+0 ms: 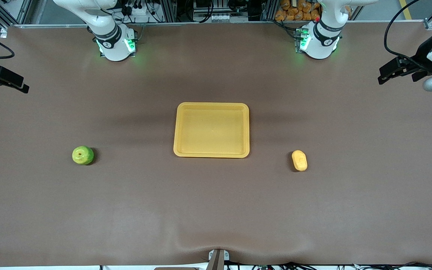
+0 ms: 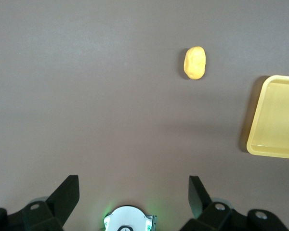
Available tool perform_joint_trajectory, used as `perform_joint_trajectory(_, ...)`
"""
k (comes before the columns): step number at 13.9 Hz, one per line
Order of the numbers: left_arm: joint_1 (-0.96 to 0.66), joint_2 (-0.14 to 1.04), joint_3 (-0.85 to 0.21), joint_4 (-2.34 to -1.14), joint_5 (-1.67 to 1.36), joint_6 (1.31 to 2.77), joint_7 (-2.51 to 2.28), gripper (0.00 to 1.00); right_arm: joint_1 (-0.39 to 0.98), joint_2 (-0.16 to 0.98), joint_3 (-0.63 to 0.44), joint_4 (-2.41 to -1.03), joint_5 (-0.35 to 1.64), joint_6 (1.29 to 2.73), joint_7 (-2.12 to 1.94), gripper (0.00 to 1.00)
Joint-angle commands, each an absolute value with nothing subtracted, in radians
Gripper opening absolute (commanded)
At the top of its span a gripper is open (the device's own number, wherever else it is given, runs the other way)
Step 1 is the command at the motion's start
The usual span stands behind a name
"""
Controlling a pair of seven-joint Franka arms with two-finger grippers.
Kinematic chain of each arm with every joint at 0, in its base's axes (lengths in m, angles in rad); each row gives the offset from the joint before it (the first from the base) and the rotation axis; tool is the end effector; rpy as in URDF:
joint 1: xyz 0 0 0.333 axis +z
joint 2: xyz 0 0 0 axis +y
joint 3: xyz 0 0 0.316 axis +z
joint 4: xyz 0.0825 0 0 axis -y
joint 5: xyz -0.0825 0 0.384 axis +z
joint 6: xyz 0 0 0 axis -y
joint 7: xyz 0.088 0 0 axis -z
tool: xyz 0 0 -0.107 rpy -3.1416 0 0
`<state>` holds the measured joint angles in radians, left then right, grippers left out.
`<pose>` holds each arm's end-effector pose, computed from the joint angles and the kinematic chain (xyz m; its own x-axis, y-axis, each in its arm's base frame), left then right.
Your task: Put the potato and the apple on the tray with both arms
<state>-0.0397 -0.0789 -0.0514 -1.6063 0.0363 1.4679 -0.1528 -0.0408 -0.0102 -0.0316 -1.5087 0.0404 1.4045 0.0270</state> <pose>0.5170 -0.0442 0.6416 0.9964 0.0658 -0.0527 0.0632 -0.9968 -0.0489 0.5328 -0.0339 0.6452 0.9912 -0.0922 -0.0948 -0.0962 -0.9946 -0.0381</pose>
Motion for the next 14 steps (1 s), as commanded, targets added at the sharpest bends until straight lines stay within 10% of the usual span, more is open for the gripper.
perform_joint_trajectory(1,-0.046,-0.058,-0.044,-1.601,0.017,1.463,-0.13,1.0,-0.058,-0.008,-0.015,-1.5,0.037,1.397,0.028,1.0)
perform_joint_trajectory(14,-0.043,0.015,-0.043,-1.727,0.017,1.715,-0.152,1.0,-0.034,0.08,-0.014,-1.497,0.035,1.417,0.037,1.0)
